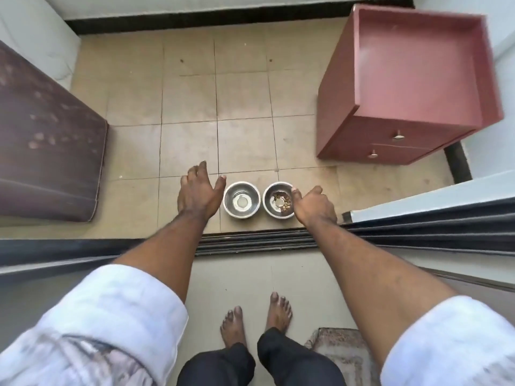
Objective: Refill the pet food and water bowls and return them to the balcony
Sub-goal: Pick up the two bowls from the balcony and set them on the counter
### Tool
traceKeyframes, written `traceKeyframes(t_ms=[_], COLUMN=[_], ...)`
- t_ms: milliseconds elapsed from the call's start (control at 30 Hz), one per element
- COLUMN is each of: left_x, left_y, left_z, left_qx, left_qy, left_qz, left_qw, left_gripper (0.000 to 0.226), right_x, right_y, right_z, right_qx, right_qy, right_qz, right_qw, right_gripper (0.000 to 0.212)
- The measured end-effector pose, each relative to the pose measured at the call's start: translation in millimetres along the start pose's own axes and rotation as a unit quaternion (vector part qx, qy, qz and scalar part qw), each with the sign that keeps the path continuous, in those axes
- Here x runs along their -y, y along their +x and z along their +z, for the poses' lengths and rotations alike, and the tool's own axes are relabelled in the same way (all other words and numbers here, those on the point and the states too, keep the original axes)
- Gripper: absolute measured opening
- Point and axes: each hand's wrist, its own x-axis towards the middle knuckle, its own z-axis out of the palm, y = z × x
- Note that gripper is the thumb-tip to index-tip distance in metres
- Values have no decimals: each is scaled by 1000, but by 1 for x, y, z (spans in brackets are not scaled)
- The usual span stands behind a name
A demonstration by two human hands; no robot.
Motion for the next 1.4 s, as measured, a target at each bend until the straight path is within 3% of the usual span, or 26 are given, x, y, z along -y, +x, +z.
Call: traceKeyframes(t_ms=[433,533,633,733,867,1133,1267,1400], left_x=[79,87,90,94,100,109,100,82], left_y=[102,119,135,146,154,153,142,125], left_z=[269,311,343,369,387,385,356,294], left_qx=[120,131,131,116,82,49,20,24], left_qy=[-62,-105,-166,-218,-277,-284,-288,-280], left_qz=[-190,-240,-286,-319,-337,-315,-307,-302], left_qw=[972,956,935,915,896,904,907,911], left_gripper=[60,64,62,57,50,45,44,43], right_x=[-36,-43,-50,-56,-65,-76,-66,-54], right_y=[177,201,225,246,268,286,270,232], right_z=[226,260,281,293,297,316,298,253], right_qx=[93,96,90,83,95,63,23,8], right_qy=[144,223,222,298,347,400,388,412], right_qz=[121,157,191,234,229,200,176,166], right_qw=[978,957,952,921,904,892,904,896], right_gripper=[62,66,78,72,61,49,33,30])
